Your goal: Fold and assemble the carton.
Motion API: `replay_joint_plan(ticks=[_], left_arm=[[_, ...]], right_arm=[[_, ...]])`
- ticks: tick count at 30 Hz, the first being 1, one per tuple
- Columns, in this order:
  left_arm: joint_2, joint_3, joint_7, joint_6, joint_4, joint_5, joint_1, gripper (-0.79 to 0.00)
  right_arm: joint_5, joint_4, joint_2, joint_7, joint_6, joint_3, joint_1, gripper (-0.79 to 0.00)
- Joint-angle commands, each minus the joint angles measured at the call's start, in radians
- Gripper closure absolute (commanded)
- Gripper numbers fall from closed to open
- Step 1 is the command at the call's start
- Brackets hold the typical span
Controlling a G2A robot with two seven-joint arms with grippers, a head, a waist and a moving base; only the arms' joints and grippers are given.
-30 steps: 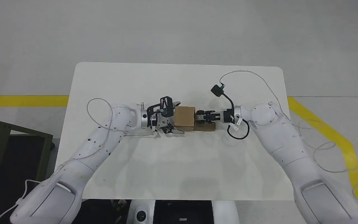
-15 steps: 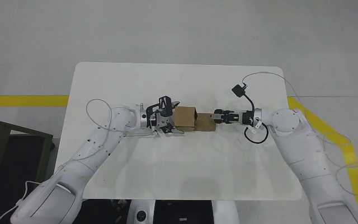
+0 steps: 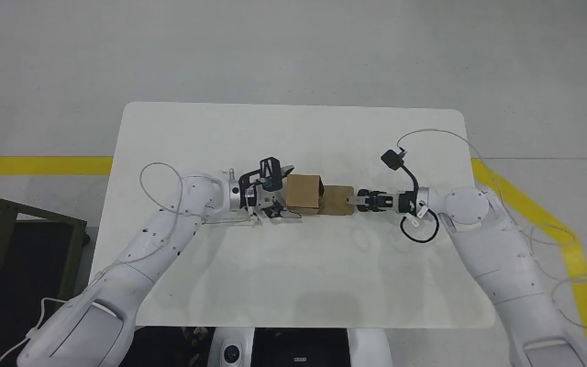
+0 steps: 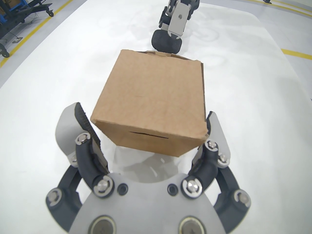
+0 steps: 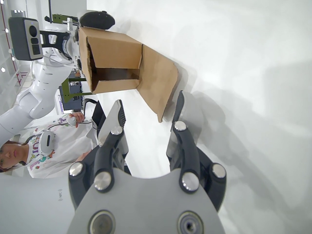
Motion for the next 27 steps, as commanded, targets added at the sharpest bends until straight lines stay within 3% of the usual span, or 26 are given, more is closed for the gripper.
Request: replay_joint_plan(ticks=[1,17,27], left_arm=[[0.001,-0.003,0.001,0.003,-0.003,0.002,0.001,-0.785],[0.004,-0.02,0.006,0.006,-0.015,0.01,0.014,-0.785],[0.007,-0.031,0.006,0.004,-0.014,0.014,0.02,-0.785]], right_arm=[[0.009,0.008,-0.003,-0.003,-0.005,-0.011,0.006,-0.379],[0.131,0.024,-0.034,0.023,-0.041,-0.093,0.07,-0.379],[0.061,0.043,-0.024,0.0,-0.015,-0.078,0.075,-0.397]])
